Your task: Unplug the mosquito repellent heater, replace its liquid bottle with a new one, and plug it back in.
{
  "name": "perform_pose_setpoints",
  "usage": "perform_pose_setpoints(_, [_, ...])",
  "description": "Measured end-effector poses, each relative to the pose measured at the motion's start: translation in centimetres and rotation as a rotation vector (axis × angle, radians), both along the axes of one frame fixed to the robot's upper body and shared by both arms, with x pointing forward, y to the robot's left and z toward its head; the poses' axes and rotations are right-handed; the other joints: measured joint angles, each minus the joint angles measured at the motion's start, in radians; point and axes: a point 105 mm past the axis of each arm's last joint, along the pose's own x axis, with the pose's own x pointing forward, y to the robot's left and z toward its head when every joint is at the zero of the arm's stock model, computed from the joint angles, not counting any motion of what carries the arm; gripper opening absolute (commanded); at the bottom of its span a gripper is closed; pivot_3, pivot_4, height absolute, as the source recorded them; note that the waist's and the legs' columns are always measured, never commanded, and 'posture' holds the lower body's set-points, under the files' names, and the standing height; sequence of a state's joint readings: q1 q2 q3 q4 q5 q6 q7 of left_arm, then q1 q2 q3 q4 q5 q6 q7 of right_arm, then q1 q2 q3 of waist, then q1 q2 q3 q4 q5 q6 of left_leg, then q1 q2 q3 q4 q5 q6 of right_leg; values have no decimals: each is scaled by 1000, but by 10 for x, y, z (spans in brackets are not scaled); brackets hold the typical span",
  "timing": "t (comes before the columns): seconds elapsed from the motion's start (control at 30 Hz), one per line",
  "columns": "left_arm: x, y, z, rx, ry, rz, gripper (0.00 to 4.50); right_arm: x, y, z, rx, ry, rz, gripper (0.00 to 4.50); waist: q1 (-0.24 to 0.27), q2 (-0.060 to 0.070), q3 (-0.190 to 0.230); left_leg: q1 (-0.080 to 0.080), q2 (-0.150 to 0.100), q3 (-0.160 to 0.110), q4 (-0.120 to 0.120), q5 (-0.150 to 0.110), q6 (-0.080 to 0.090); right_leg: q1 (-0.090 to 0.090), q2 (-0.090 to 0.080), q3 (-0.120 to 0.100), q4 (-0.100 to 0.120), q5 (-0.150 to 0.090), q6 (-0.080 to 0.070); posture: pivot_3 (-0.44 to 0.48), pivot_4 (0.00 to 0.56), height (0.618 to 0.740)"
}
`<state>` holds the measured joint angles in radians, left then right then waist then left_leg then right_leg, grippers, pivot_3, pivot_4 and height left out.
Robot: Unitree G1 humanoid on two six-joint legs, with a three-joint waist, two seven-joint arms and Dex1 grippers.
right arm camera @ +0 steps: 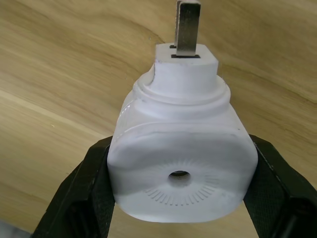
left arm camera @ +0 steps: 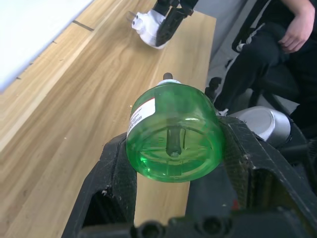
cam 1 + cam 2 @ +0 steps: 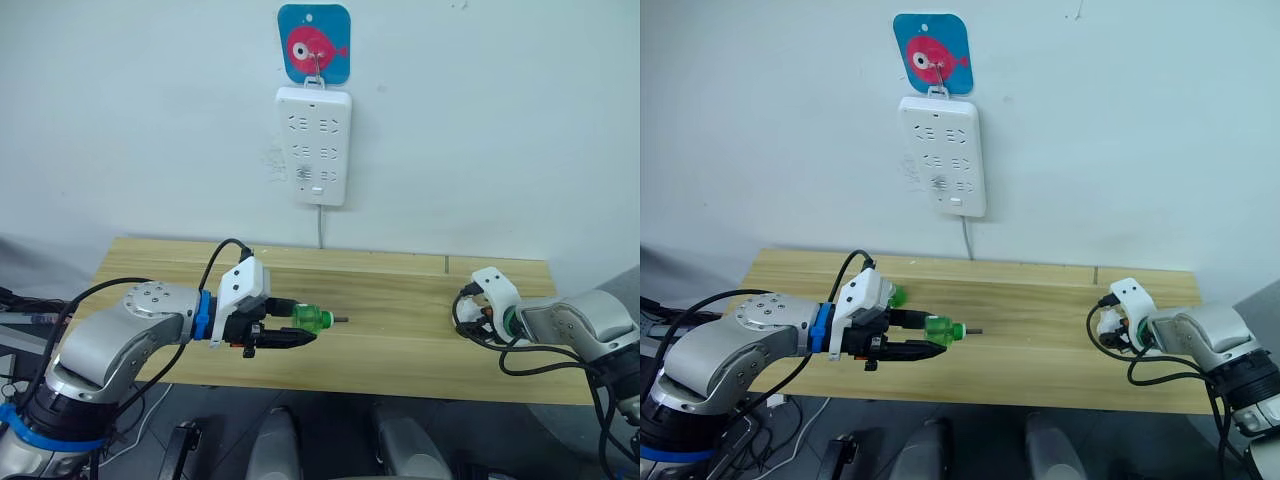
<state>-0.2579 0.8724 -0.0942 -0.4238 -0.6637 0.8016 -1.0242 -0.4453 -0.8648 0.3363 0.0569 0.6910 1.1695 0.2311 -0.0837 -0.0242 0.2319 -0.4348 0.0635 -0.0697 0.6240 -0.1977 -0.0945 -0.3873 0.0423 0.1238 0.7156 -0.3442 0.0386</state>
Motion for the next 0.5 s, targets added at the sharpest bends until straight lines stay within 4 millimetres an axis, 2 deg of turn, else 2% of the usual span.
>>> perform_pose_setpoints(0.07, [0, -1, -1, -4, 1, 7, 2220, -1, 2, -4, 6, 21, -4, 3013, 0, 0, 0, 0, 0, 0, 0, 0, 0, 0, 0, 0, 0, 0, 0, -84, 214, 740])
perform_pose_setpoints(0.13, [-1, -2, -4, -9, 6, 5, 2220, 1, 4, -4, 11, 22, -16, 3727, 0, 0, 0, 0, 0, 0, 0, 0, 0, 0, 0, 0, 0, 0, 0, -91, 214, 740])
perform_pose_setpoints(0.23, [-1, -5, -6, -14, 11, 1, 2220, 4, 4, -4, 18, 15, -44, 4496, -1, 0, 0, 0, 0, 0, 1, 0, 0, 0, 0, 0, 0, 0, 0, -97, 213, 740])
perform_pose_setpoints(0.37, [-1, -7, -7, -27, 10, 0, 2220, 6, -2, 13, 25, -32, -93, 4500, -1, 1, 0, 0, 0, 0, 1, 0, 0, 1, 0, 0, 0, 0, 1, -104, 212, 740])
perform_pose_setpoints(0.43, [0, -7, -5, -41, -6, 4, 2220, 3, -2, 29, 52, -77, -110, 4500, -1, 1, 0, 0, 0, 0, 0, 0, 0, 0, 0, 0, 0, 0, 1, -112, 213, 740])
perform_pose_setpoints(0.5, [2, -7, -5, -68, -12, 28, 2220, -2, 5, 50, 128, -129, -106, 4500, -1, 1, 0, 0, 0, -1, 0, 0, 0, 1, 0, -1, 0, 0, 1, -124, 215, 740])
